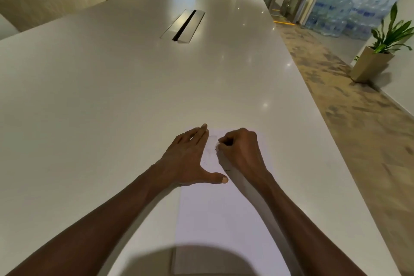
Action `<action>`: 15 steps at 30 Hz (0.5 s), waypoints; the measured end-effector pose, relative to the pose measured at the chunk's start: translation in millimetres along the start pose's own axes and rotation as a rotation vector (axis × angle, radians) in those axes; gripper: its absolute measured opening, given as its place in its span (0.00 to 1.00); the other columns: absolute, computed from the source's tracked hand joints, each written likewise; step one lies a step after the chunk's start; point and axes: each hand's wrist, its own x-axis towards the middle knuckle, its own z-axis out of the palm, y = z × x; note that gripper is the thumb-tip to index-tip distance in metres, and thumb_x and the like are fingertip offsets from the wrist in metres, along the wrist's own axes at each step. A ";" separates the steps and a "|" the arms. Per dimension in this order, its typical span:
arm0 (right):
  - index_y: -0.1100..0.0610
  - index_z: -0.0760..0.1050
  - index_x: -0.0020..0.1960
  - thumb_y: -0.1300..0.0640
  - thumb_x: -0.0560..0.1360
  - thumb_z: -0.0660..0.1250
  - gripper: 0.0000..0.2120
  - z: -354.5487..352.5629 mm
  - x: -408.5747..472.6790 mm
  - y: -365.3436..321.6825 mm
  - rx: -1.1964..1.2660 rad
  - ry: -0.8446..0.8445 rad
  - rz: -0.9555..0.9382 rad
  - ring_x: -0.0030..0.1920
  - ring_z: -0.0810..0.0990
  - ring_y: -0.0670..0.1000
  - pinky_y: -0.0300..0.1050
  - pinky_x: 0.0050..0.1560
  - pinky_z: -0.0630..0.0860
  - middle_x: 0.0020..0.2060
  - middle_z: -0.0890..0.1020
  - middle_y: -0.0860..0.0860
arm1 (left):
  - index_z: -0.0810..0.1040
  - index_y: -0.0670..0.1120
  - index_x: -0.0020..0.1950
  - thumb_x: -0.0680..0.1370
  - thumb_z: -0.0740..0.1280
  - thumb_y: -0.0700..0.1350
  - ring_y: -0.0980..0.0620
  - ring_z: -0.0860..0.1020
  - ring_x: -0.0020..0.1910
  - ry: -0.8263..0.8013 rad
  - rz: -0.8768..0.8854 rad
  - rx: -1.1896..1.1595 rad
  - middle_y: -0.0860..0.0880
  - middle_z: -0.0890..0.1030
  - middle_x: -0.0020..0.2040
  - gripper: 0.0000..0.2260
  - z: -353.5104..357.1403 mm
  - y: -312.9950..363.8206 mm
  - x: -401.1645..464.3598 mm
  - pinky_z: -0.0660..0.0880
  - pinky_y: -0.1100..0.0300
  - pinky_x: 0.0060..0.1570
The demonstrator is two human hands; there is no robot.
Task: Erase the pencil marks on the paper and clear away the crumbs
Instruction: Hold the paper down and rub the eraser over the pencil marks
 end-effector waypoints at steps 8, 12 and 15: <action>0.65 0.86 0.43 0.68 0.71 0.70 0.06 2.2 57.9 -8.5 -0.128 -0.034 -0.046 0.43 0.85 0.56 0.51 0.47 0.83 0.42 0.88 0.58 | 0.41 0.45 0.80 0.60 0.54 0.83 0.53 0.42 0.79 -0.004 0.001 -0.010 0.52 0.40 0.80 0.62 1.0 -0.8 1.2 0.46 0.52 0.77; 0.65 0.85 0.38 0.67 0.70 0.71 0.05 -3.5 36.7 -6.5 -0.143 -0.067 -0.002 0.39 0.85 0.54 0.47 0.43 0.83 0.38 0.87 0.56 | 0.41 0.45 0.80 0.59 0.53 0.84 0.52 0.41 0.79 -0.015 -0.001 -0.013 0.52 0.39 0.80 0.62 0.9 -0.6 1.7 0.46 0.51 0.77; 0.65 0.81 0.33 0.67 0.70 0.69 0.07 -7.1 1.7 -3.4 -0.118 -0.083 0.049 0.37 0.85 0.54 0.44 0.37 0.79 0.35 0.86 0.57 | 0.40 0.45 0.80 0.60 0.55 0.83 0.52 0.41 0.79 -0.013 0.001 -0.009 0.52 0.39 0.80 0.61 0.7 0.0 1.9 0.47 0.51 0.77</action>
